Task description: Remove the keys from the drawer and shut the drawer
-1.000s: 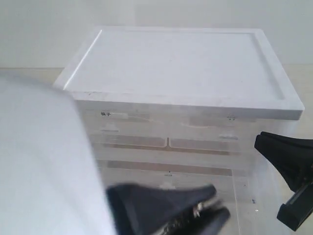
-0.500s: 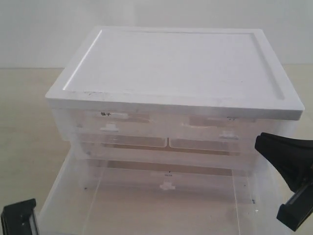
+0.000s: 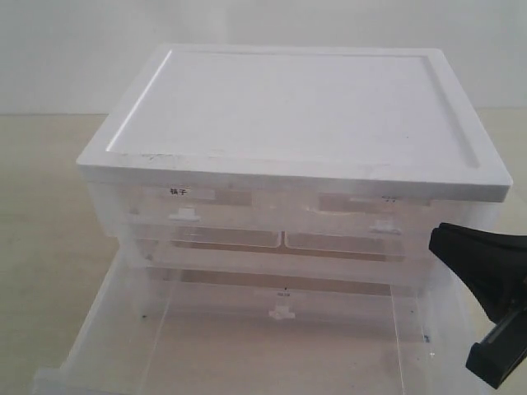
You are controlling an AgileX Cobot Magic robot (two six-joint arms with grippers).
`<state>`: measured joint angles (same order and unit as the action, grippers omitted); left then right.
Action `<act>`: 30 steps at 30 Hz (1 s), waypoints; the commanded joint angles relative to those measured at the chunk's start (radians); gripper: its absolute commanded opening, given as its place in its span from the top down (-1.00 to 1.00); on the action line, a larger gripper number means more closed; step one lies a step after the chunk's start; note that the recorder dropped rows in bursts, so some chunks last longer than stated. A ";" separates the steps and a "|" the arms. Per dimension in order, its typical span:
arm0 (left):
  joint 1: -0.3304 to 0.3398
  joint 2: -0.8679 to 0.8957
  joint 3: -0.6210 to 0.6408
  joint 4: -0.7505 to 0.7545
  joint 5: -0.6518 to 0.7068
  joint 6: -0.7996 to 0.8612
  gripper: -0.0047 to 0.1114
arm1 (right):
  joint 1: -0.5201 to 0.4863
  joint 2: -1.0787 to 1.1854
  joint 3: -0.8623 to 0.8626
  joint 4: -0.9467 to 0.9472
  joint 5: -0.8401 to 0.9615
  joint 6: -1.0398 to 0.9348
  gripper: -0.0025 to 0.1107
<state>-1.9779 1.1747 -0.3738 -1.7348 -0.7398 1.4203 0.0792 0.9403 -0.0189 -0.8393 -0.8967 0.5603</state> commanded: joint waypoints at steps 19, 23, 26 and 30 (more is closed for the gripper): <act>0.201 -0.063 0.070 0.033 -0.074 -0.034 0.84 | 0.000 -0.001 -0.007 0.006 0.003 0.005 0.96; 0.201 -0.065 0.070 0.036 -0.039 -0.034 0.84 | 0.000 -0.001 -0.007 0.008 0.003 0.005 0.96; 0.201 -0.087 0.070 0.049 0.024 -0.031 0.84 | 0.000 -0.001 -0.007 0.008 0.003 0.005 0.96; 0.201 -0.131 0.070 0.050 0.030 -0.014 0.84 | 0.000 -0.001 -0.007 0.008 0.003 0.005 0.96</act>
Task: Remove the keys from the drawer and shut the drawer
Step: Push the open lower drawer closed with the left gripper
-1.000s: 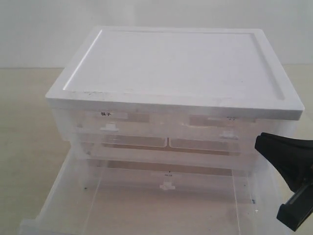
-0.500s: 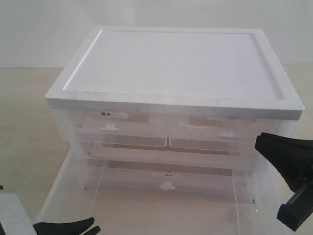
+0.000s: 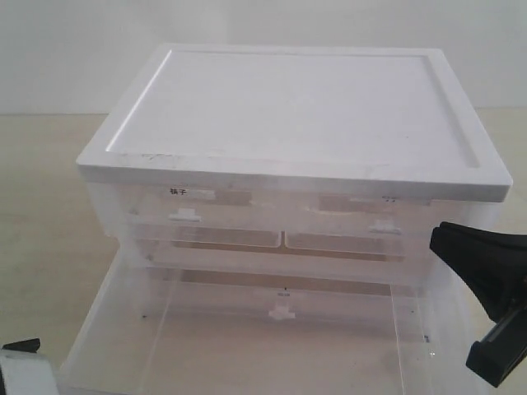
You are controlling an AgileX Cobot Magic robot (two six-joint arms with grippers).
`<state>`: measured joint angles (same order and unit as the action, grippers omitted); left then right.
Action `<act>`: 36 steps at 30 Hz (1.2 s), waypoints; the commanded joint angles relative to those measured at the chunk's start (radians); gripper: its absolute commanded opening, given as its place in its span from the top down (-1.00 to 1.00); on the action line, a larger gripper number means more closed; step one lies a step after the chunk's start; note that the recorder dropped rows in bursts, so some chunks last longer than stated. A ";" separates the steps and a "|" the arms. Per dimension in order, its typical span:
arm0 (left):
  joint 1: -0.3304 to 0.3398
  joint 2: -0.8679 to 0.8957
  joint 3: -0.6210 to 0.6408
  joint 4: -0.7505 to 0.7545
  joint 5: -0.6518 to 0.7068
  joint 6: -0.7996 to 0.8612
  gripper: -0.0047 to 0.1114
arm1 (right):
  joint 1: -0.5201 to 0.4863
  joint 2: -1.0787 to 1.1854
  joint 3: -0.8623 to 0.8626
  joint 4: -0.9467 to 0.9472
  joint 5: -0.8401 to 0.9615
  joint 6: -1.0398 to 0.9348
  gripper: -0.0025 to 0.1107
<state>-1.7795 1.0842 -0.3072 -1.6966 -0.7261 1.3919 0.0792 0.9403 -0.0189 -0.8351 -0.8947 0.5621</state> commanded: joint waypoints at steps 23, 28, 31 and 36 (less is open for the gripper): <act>0.186 0.021 0.104 0.311 -0.024 -0.233 0.84 | 0.000 -0.001 -0.007 0.000 0.006 0.003 0.96; 0.293 0.021 0.102 0.503 0.037 -0.362 0.84 | 0.000 -0.001 -0.007 -0.015 -0.023 0.008 0.96; 0.348 0.021 0.095 0.584 0.067 -0.423 0.84 | 0.000 -0.001 -0.007 -0.038 -0.054 0.017 0.96; 0.399 0.054 0.063 0.717 0.110 -0.526 0.84 | 0.000 -0.001 -0.007 -0.081 -0.104 0.018 0.96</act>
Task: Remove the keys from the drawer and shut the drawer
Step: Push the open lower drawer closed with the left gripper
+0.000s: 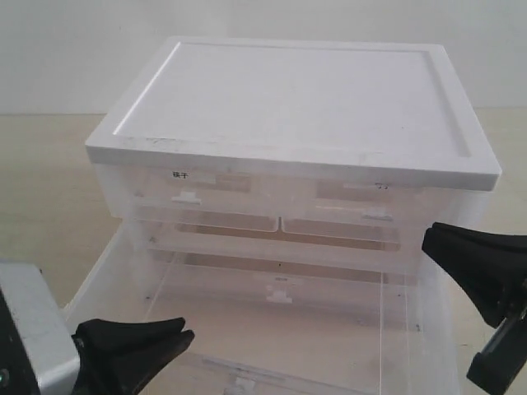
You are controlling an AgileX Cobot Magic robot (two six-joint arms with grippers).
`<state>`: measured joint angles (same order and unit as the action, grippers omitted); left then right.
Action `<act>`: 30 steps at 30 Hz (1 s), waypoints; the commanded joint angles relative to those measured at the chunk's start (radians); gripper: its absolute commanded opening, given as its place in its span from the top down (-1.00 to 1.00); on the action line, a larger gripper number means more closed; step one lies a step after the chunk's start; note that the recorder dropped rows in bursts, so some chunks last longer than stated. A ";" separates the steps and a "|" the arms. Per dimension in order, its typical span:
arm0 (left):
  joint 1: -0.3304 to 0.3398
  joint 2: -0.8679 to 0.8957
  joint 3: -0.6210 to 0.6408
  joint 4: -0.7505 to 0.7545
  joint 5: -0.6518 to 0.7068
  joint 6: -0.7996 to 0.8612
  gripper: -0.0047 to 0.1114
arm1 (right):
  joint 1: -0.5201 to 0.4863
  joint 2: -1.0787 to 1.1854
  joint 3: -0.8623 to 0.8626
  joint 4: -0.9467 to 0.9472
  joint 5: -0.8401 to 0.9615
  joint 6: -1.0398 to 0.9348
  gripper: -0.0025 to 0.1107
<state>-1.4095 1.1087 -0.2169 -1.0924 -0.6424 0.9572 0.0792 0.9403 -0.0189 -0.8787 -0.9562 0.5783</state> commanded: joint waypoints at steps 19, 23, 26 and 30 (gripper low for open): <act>0.027 0.282 -0.119 0.189 0.177 -0.081 0.84 | 0.000 -0.001 -0.004 -0.051 -0.055 0.002 0.96; 0.027 0.360 -0.134 0.212 0.080 -0.129 0.84 | 0.000 -0.001 -0.004 -0.058 -0.048 0.002 0.96; 0.027 0.393 -0.166 0.315 0.069 -0.201 0.84 | 0.000 -0.001 -0.004 -0.054 -0.050 0.002 0.96; 0.038 0.433 -0.221 0.338 0.039 -0.211 0.84 | 0.000 -0.001 -0.004 -0.052 -0.052 0.002 0.96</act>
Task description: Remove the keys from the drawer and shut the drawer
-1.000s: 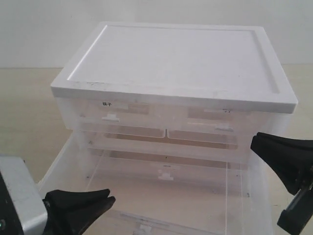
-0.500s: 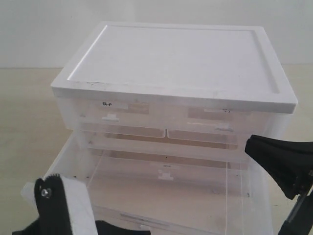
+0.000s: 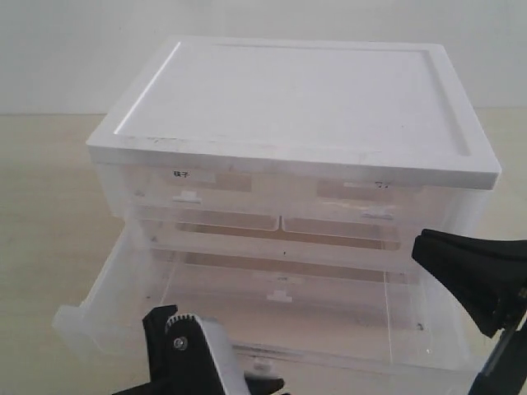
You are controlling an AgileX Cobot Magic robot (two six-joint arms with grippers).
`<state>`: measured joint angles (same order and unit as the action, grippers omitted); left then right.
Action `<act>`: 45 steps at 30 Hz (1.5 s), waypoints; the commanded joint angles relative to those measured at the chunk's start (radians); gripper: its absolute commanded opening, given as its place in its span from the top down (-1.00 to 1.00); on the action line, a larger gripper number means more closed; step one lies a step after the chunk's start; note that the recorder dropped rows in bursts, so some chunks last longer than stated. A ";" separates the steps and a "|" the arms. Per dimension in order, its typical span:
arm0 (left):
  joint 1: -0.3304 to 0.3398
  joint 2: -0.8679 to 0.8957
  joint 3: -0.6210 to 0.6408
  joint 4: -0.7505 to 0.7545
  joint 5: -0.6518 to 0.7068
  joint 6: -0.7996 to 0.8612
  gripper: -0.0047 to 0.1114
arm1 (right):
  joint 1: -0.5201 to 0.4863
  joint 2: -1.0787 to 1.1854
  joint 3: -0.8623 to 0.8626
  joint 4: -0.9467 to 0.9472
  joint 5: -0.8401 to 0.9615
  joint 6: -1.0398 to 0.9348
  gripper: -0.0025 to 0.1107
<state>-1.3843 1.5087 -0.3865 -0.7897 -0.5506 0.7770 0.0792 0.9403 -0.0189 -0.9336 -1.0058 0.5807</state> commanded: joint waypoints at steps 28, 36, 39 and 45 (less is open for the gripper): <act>0.273 0.154 -0.169 0.116 -0.070 -0.042 0.84 | 0.000 -0.001 -0.004 -0.001 0.025 0.002 0.96; 0.345 0.184 -0.216 0.118 -0.077 -0.064 0.84 | 0.000 -0.001 -0.004 -0.001 0.025 0.002 0.96; 0.345 0.184 -0.216 0.135 -0.077 -0.081 0.84 | 0.000 -0.001 -0.004 -0.001 0.025 0.002 0.96; 0.336 0.182 -0.216 0.151 -0.069 -0.092 0.84 | 0.000 -0.001 -0.004 -0.001 0.025 0.002 0.96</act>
<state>-1.0441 1.6874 -0.5970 -0.6511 -0.6095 0.7055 0.0792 0.9403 -0.0189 -0.9336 -0.9792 0.5831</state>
